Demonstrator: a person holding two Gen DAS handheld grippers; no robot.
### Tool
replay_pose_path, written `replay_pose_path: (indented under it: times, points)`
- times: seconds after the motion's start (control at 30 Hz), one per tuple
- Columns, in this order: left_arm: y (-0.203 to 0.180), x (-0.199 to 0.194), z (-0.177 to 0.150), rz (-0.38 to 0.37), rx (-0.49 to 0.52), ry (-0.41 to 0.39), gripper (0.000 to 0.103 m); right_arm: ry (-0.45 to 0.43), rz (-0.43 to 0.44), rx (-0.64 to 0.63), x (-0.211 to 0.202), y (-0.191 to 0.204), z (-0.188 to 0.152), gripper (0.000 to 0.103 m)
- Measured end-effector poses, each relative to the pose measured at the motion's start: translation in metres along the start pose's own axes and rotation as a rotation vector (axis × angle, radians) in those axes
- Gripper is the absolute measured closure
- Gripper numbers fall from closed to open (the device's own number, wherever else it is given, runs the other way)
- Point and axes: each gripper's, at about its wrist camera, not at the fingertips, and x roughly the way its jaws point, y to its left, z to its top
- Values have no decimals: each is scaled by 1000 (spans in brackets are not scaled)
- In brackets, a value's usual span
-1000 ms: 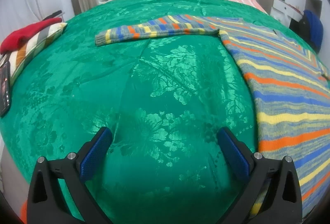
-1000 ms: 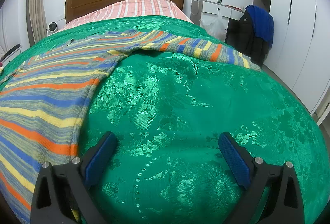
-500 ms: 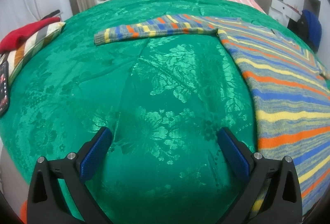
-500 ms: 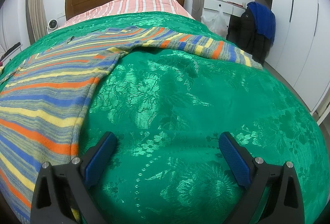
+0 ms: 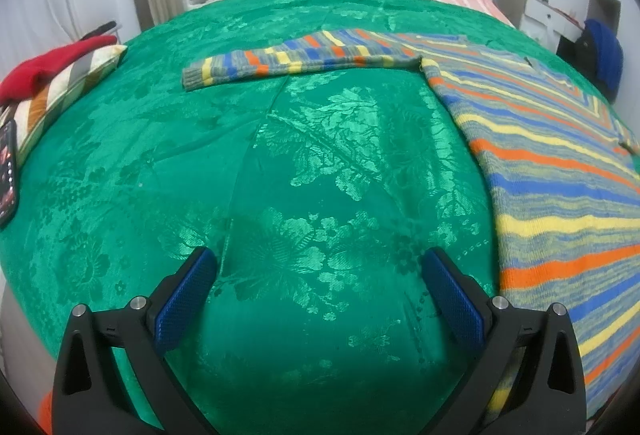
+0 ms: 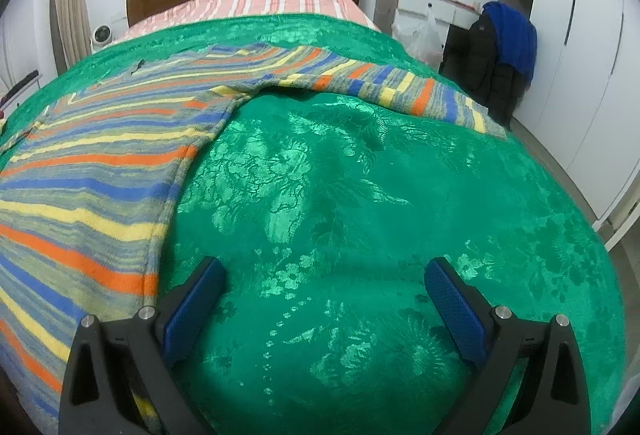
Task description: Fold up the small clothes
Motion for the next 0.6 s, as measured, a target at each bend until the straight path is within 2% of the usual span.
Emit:
replay_pose_path:
  times: [0.07,0.13,0.23,0.33,0.43,0.47,0.53,0.6]
  points:
    - [0,0,-1,-2,-1,-4,0,15,47,45,-10,-9,11,4]
    - [0,-1,-1,-1,0,-7,0,-19,115,116,-24,-31,27,4]
    - [0,0,-1,1,0,-12,0,-63,172,248,-32,-87,66,3]
    - [-1,0,0,5,-4,-14,0,17,238,394,-4,-147,102,4]
    - [-1,-1,-1,8,-5,-19,0,133,271,554,42,-197,121,22]
    - [-1,-1,-1,9,-5,-20,0,177,283,630,62,-212,123,30]
    - [-1,-1,-2,11,-5,-23,0,215,305,717,87,-225,122,34]
    - [-1,-1,-2,13,-6,-26,0,224,314,749,101,-227,122,41]
